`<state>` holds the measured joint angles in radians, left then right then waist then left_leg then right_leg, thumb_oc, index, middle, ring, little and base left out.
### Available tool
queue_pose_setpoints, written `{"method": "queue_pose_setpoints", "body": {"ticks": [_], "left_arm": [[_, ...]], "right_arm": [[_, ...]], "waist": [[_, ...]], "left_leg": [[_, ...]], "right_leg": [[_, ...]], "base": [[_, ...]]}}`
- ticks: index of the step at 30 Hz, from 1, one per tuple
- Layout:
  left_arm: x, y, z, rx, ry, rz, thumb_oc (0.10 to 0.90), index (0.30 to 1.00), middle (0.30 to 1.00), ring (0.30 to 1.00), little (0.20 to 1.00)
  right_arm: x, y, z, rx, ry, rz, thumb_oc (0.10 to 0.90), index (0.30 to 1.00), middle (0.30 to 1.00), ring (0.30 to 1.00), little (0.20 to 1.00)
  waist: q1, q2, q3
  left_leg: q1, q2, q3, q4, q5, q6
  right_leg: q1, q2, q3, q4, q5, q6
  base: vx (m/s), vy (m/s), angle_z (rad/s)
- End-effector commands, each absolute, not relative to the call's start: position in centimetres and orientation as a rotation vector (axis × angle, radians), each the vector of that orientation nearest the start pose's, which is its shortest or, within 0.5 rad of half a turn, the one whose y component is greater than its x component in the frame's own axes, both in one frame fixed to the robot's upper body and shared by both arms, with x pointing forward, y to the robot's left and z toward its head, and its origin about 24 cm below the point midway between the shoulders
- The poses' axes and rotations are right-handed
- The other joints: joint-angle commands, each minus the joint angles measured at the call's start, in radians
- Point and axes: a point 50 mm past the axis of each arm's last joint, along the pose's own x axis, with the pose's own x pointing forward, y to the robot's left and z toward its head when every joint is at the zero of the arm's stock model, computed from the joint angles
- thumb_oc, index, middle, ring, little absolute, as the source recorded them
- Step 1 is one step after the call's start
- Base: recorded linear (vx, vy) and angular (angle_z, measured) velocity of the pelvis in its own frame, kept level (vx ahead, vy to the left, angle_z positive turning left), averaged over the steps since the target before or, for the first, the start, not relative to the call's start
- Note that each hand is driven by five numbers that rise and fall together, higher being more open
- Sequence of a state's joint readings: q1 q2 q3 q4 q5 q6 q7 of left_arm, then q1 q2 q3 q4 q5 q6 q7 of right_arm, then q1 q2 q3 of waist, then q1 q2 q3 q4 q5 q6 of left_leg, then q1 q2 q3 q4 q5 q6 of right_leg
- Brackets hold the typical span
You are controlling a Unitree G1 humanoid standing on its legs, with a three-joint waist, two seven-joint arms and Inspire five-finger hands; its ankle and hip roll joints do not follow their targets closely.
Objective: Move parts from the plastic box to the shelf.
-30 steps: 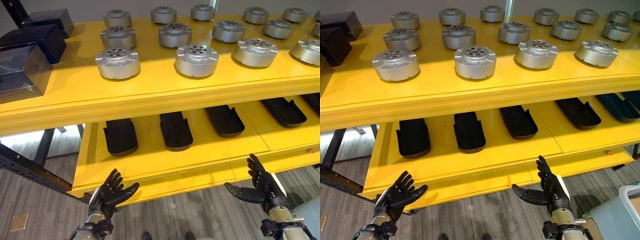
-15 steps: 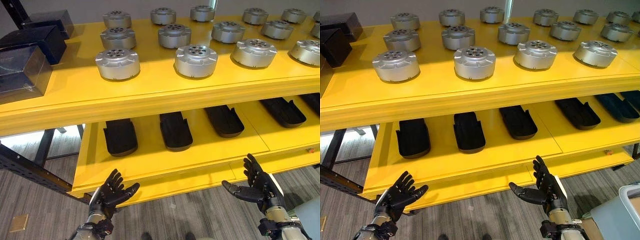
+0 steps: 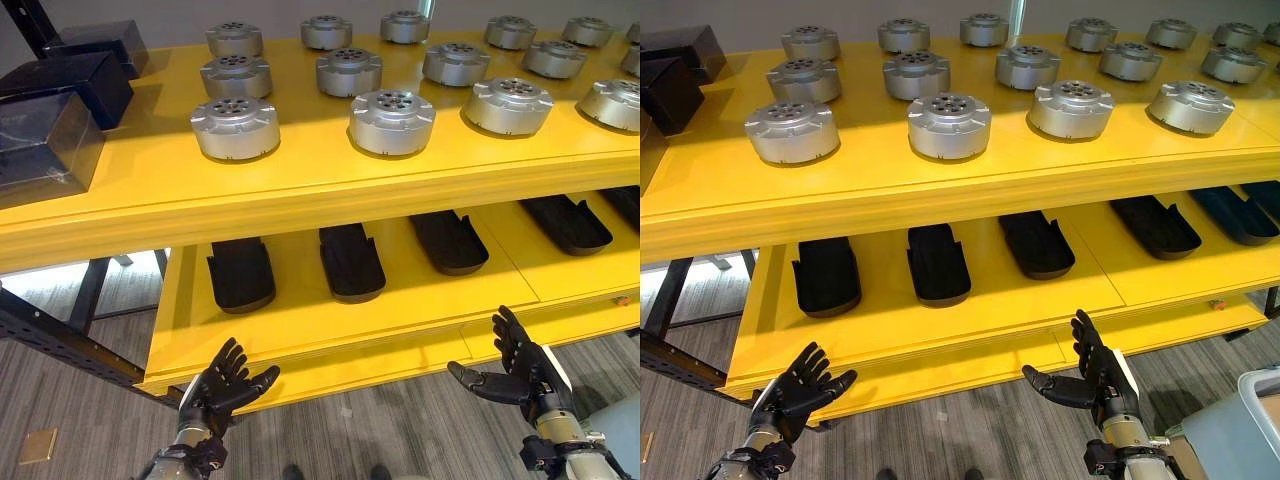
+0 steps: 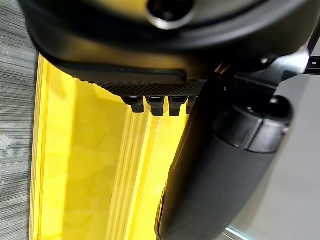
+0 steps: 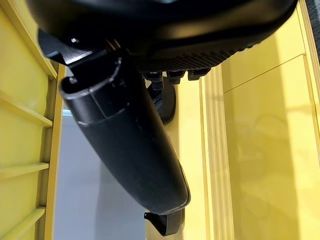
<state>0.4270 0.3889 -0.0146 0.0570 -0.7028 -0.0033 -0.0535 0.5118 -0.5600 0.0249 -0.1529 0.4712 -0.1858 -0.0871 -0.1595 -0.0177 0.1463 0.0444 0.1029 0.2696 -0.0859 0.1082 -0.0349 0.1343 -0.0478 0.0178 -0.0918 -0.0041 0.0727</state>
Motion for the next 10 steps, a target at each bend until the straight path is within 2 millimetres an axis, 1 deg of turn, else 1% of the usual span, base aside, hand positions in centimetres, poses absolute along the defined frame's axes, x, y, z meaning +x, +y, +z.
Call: {"method": "queue_pose_setpoints", "body": {"ticks": [1,10], "left_arm": [[14.74,23.84,-2.95,-0.304,0.433,0.032,0.9,1.0,1.0,1.0,1.0],[14.94,23.96,-2.72,-0.294,0.423,0.023,0.9,1.0,1.0,1.0,1.0]], "right_arm": [[16.21,-25.4,6.79,-0.109,-0.077,-0.067,0.9,1.0,1.0,1.0,1.0],[16.28,-25.3,6.61,-0.109,-0.068,-0.053,0.9,1.0,1.0,1.0,1.0]], "waist": [[-0.001,-0.028,-0.017],[-0.001,-0.027,-0.018]], "left_leg": [[0.093,0.086,0.011,-0.001,-0.087,-0.043],[0.094,0.087,0.012,-0.001,-0.087,-0.044]], "right_leg": [[-0.042,-0.073,-0.123,0.005,0.05,0.075],[-0.043,-0.074,-0.123,0.005,0.05,0.075]], "base": [[0.0,0.0,0.0],[0.0,0.0,0.0]]}}
